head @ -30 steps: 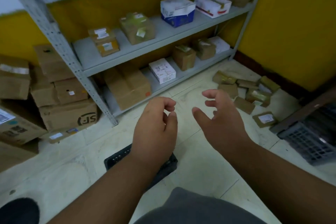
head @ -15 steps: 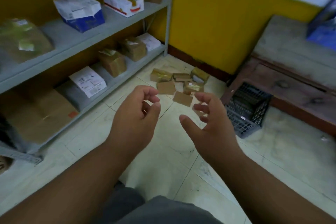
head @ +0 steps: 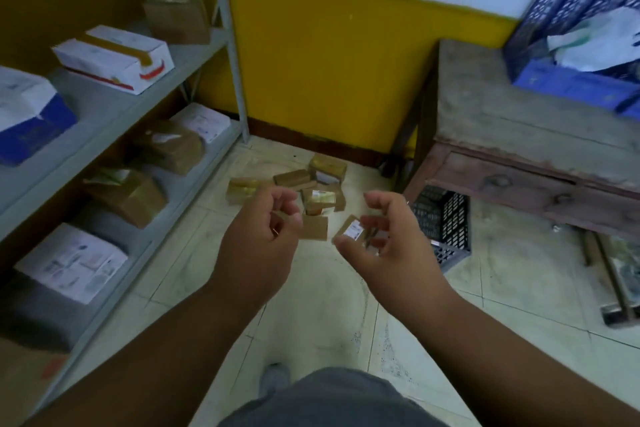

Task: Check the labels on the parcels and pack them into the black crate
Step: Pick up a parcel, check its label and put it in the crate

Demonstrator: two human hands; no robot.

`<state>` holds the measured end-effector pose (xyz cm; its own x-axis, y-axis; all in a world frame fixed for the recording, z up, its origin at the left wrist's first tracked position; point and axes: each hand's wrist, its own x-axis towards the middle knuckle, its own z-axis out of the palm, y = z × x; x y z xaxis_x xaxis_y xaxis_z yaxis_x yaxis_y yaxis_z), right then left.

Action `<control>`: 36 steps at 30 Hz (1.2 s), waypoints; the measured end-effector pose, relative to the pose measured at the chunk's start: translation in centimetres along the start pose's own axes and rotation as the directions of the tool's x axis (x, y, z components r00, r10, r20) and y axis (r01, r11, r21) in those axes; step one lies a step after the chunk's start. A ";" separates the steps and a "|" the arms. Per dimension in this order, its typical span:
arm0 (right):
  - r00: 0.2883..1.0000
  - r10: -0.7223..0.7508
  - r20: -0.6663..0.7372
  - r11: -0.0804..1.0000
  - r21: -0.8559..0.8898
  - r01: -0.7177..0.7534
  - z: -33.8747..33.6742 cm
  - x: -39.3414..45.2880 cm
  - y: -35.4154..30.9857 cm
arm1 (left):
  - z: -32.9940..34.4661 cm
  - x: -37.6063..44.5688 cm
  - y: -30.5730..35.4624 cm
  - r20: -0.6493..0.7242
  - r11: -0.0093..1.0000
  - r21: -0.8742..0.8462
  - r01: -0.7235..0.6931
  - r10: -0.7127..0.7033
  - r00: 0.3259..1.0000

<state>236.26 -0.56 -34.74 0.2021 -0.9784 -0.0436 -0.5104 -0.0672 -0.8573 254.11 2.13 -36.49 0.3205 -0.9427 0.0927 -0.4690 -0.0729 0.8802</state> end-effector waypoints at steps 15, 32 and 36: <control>0.997 0.070 0.045 0.995 0.064 -0.073 -0.3 23.0 3.5 | 6.5 21.3 -2.5 0.076 0.998 0.002 0.057 -0.057 0.996; 0.932 0.326 0.157 0.934 0.096 -0.343 8.0 49.5 17.2 | 18.2 42.7 -17.1 0.148 0.907 0.063 0.417 -0.421 0.895; 0.836 0.525 0.157 0.833 0.103 -0.543 16.1 51.4 27.4 | 24.3 45.9 -28.7 0.239 0.846 0.126 0.518 -0.533 0.812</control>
<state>246.10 -49.51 -68.74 0.0320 -0.8228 -0.5675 -0.4493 0.4953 -0.7435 262.28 -46.92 -68.84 0.3137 -0.8043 -0.5047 -0.3343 -0.5911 0.7341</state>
